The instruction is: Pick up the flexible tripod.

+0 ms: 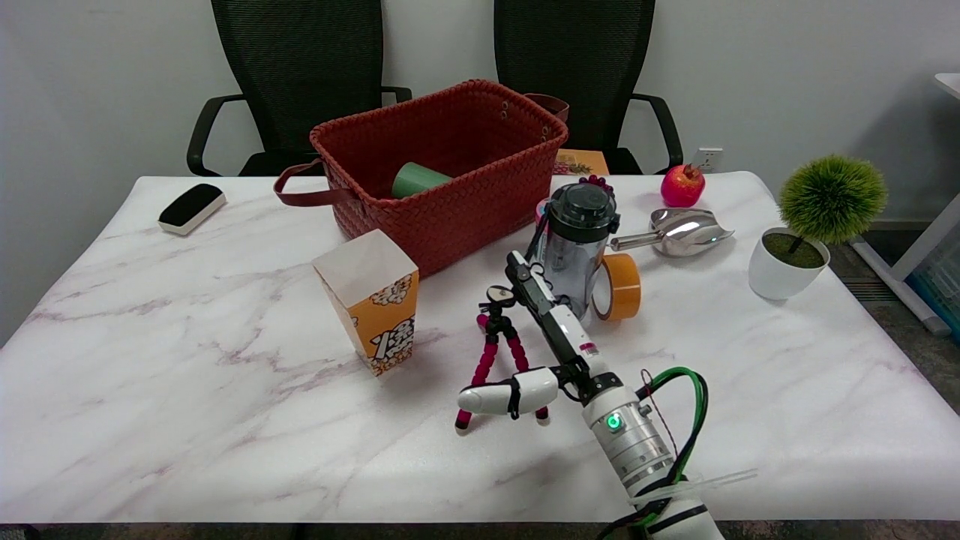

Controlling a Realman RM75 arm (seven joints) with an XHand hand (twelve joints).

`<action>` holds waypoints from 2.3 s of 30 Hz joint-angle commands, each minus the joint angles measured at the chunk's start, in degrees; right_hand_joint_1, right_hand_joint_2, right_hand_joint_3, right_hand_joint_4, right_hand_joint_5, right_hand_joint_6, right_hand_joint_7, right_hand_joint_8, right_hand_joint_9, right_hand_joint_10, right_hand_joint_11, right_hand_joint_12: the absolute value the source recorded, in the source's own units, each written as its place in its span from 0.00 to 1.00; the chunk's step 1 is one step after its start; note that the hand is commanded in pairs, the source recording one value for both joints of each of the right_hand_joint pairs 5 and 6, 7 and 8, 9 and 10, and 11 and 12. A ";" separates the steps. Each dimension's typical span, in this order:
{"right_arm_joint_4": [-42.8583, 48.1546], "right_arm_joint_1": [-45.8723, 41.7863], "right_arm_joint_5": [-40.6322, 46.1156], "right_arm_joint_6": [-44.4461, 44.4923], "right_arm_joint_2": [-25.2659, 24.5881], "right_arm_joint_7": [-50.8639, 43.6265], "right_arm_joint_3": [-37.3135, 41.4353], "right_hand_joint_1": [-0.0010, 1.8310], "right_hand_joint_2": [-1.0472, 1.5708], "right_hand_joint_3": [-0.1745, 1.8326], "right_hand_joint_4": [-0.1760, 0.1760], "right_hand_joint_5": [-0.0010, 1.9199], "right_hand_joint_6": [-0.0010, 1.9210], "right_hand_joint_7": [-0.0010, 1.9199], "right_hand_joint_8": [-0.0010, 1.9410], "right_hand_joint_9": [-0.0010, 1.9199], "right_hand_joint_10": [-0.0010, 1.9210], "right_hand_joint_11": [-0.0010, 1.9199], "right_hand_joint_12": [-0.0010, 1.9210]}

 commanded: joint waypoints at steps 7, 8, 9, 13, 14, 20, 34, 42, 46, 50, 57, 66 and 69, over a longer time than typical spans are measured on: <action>-1.76 0.93 3.28 -3.43 -0.01 0.01 0.84 0.58 0.40 0.26 0.50 0.00 0.00 0.03 0.03 0.00 0.00 0.08 0.08; -1.76 1.00 3.28 -3.43 0.00 0.01 0.92 0.58 0.40 0.26 0.50 0.00 0.00 0.03 0.03 0.00 0.00 0.08 0.08; -1.76 1.00 3.28 -3.43 0.07 0.08 0.92 0.58 0.40 0.26 0.50 0.00 0.00 0.03 0.03 0.00 0.00 0.08 0.08; -1.76 1.08 3.28 -3.59 0.07 0.08 0.92 0.58 0.39 0.27 0.50 0.00 0.00 0.03 0.03 0.00 0.00 0.09 0.09; -1.76 1.09 3.28 -3.68 0.07 0.08 0.92 0.58 0.39 0.27 0.50 0.00 0.00 0.03 0.03 0.00 0.00 0.09 0.09; -1.84 1.56 3.28 -4.87 -0.09 -0.16 0.92 0.59 0.39 0.30 0.50 0.00 0.00 0.03 0.03 0.00 0.00 0.09 0.09; -1.85 2.44 2.72 -6.22 -1.23 -0.47 0.67 0.58 0.39 0.33 0.50 0.00 0.00 0.02 0.02 0.00 0.00 0.11 0.11; -2.48 3.09 2.62 -6.51 -2.02 -0.47 0.44 0.57 0.38 0.33 0.50 0.00 0.00 0.02 0.02 0.00 0.00 0.12 0.12; -2.48 3.65 2.00 -8.29 -2.76 -0.47 0.60 0.57 0.38 0.33 0.50 0.00 0.00 0.02 0.02 0.00 0.00 0.12 0.12; -2.73 4.04 2.00 -9.02 -3.20 -0.47 0.76 0.57 0.39 0.33 0.50 0.00 0.00 0.02 0.02 0.00 0.00 0.12 0.12; -3.12 4.04 2.41 -9.11 -3.20 -0.47 0.77 0.57 0.39 0.32 0.50 0.00 0.00 0.00 0.00 0.00 0.00 0.14 0.14; -3.77 4.04 2.48 -9.50 -3.46 -0.15 1.24 0.58 0.42 0.26 0.50 0.02 0.02 0.00 0.00 0.00 0.00 0.19 0.19; -4.09 4.04 2.48 -9.32 -3.68 -0.15 1.40 0.58 0.43 0.25 0.50 0.03 0.03 0.04 0.04 0.00 0.00 0.23 0.23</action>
